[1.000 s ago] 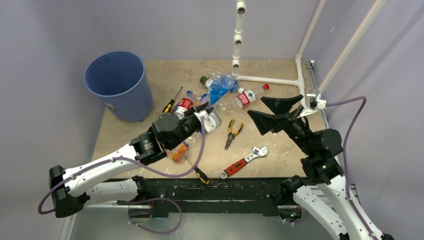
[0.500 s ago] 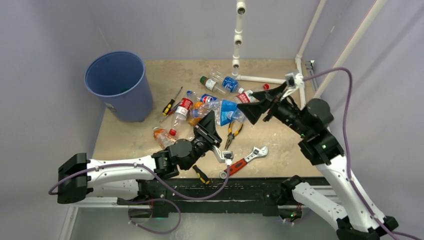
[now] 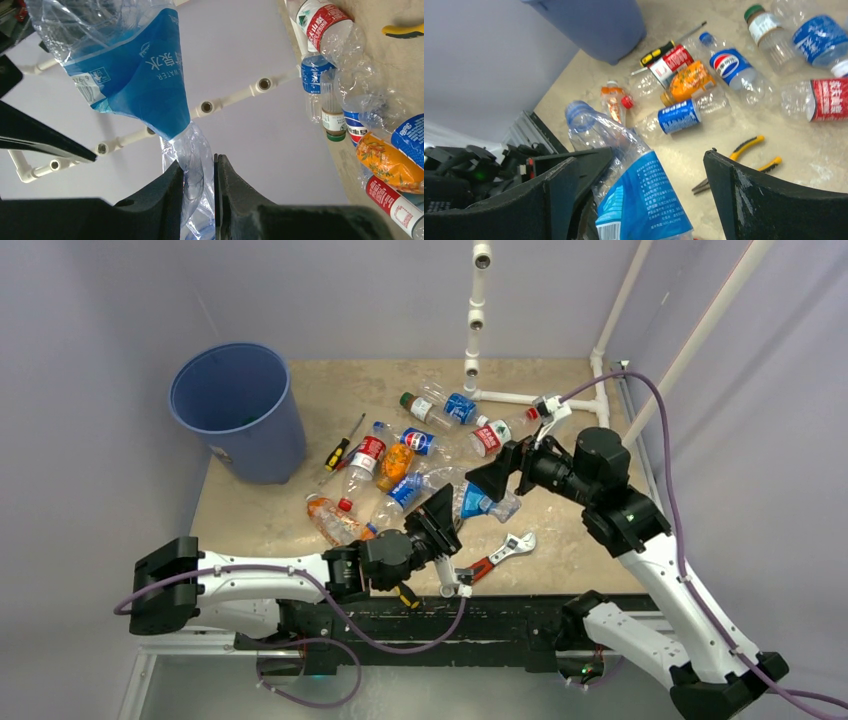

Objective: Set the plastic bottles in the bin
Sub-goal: Pick up the plastic bottle at the center of the board.

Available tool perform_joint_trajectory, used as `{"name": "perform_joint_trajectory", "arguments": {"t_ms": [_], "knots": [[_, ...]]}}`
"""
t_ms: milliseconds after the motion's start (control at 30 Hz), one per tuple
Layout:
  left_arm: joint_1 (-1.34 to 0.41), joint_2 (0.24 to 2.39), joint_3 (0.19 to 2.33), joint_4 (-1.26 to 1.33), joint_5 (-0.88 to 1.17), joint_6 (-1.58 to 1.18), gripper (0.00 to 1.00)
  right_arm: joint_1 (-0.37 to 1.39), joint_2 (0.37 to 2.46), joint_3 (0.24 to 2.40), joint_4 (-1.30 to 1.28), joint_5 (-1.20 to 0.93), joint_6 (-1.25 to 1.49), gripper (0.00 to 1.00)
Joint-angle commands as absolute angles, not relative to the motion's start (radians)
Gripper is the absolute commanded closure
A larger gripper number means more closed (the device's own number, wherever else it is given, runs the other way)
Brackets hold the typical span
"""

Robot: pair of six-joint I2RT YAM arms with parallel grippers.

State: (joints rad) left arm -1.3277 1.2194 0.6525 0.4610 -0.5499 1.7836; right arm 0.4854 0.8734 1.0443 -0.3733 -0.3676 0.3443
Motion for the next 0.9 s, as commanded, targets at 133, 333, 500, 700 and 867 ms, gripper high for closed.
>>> {"name": "perform_joint_trajectory", "arguments": {"t_ms": [133,333,500,700,867], "knots": [[-1.345,1.189,0.690,0.442,-0.544,1.819,1.00,0.489,0.859,0.919,-0.390,-0.465,0.340,0.01],[-1.367,1.142,0.667,0.399,-0.556,1.810,1.00,0.489,0.846,0.809,-0.255,-0.665,0.402,0.04],[-1.368,1.103,0.641,0.393,-0.560,1.800,1.00,0.489,0.840,0.755,-0.182,-0.762,0.433,0.15],[-1.368,1.089,0.645,0.382,-0.561,1.795,1.00,0.489,0.852,0.742,-0.152,-0.841,0.443,0.49],[-1.368,1.083,0.653,0.377,-0.569,1.779,0.74,0.488,0.848,0.742,-0.126,-0.856,0.460,0.77]]}}
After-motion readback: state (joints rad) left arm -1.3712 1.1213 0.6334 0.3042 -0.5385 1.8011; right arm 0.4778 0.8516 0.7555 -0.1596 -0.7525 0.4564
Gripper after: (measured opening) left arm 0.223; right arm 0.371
